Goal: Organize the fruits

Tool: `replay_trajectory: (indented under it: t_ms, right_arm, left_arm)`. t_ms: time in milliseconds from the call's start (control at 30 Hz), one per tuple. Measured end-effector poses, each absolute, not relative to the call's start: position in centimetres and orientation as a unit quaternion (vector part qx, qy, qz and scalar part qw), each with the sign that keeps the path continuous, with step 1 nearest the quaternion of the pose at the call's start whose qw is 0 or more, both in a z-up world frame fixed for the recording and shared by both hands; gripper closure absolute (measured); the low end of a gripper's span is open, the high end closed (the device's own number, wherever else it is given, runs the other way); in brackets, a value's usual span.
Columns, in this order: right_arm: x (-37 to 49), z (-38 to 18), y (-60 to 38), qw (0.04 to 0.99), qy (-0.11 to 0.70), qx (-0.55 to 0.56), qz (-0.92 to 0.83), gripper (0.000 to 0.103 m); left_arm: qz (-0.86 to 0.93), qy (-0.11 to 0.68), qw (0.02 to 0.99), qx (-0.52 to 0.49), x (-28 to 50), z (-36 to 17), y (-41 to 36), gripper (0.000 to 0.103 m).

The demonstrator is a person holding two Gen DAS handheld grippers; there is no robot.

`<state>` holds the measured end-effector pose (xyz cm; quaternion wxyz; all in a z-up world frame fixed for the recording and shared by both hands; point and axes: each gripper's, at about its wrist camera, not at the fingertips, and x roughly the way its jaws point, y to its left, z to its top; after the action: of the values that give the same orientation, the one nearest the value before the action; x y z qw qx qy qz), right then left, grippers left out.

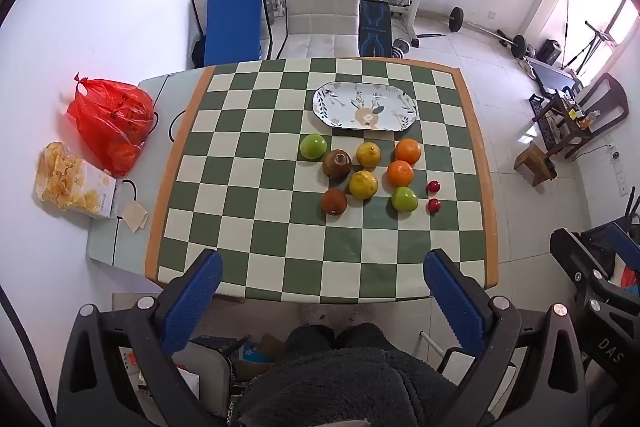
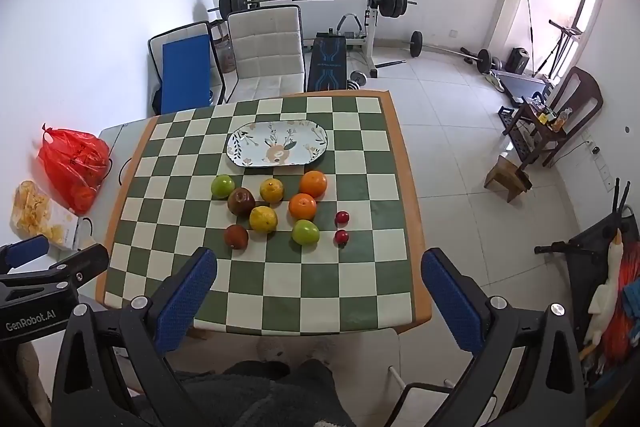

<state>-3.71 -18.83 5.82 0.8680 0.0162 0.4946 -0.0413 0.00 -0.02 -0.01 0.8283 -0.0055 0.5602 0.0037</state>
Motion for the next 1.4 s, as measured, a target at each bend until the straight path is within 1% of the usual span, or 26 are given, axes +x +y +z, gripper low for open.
replay_trajectory:
  t_ms: [1367, 1400]
  right_arm:
    - [-3.9, 6.5, -18.8, 0.870, 0.492, 0.019, -0.041, 0.000]
    - [-3.8, 6.5, -18.8, 0.870, 0.491, 0.019, -0.041, 0.000]
  left_arm:
    - [0.002, 0.554, 0.833, -0.005, 0.8, 0.7, -0.6, 0.000]
    - [0.002, 0.553, 0.833, -0.005, 1.2, 1.5, -0.7, 0.000]
